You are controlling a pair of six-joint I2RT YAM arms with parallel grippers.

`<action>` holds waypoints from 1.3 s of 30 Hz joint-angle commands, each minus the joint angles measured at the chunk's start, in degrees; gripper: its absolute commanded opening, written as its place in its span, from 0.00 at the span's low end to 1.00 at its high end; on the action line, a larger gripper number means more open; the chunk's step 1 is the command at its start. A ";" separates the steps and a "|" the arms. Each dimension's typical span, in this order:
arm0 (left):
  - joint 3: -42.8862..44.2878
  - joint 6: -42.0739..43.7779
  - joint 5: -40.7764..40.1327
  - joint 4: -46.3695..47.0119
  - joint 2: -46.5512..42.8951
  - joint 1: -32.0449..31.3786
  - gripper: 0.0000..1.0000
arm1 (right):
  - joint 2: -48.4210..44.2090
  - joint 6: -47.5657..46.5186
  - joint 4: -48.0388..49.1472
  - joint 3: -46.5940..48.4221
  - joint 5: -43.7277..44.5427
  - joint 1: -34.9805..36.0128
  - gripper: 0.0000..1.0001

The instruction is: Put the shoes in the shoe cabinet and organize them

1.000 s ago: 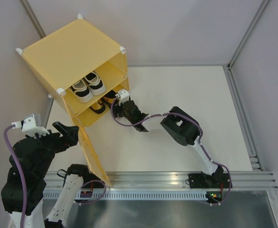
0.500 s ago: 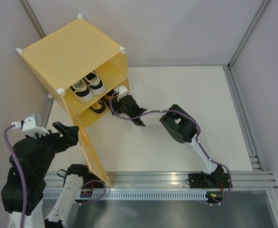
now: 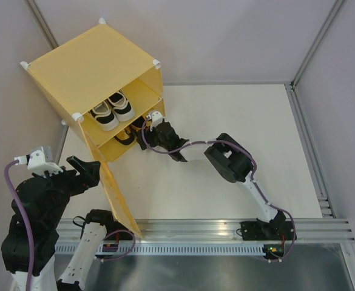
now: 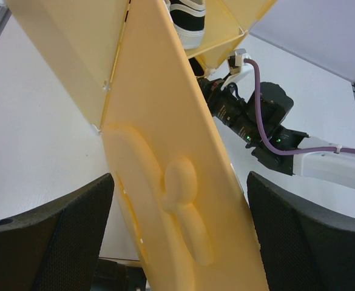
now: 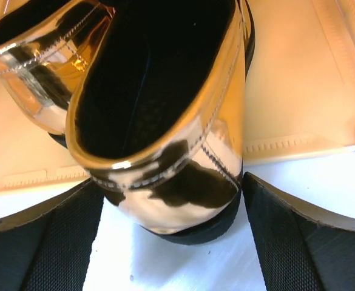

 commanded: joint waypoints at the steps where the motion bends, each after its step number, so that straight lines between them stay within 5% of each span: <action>1: 0.31 2.38 -1.77 -3.74 -0.36 0.03 0.92 | -3.83 0.44 3.38 -1.95 -2.98 0.32 0.96; 7: 0.31 2.30 -1.68 -3.74 -0.53 0.03 0.92 | -6.21 -0.09 4.35 -5.73 -0.52 0.40 0.88; 12: 0.04 2.21 -1.51 -3.74 -0.62 0.03 0.92 | -5.78 -0.88 4.70 -5.48 -0.43 0.32 0.59; 17: 0.57 2.38 -1.77 -4.00 -0.71 0.03 0.92 | -4.37 -1.94 2.24 -2.14 -1.05 0.05 0.47; 39: 0.57 2.38 -2.03 -4.00 -0.53 0.03 0.92 | -0.24 -1.94 -3.29 5.42 -1.49 -2.32 0.48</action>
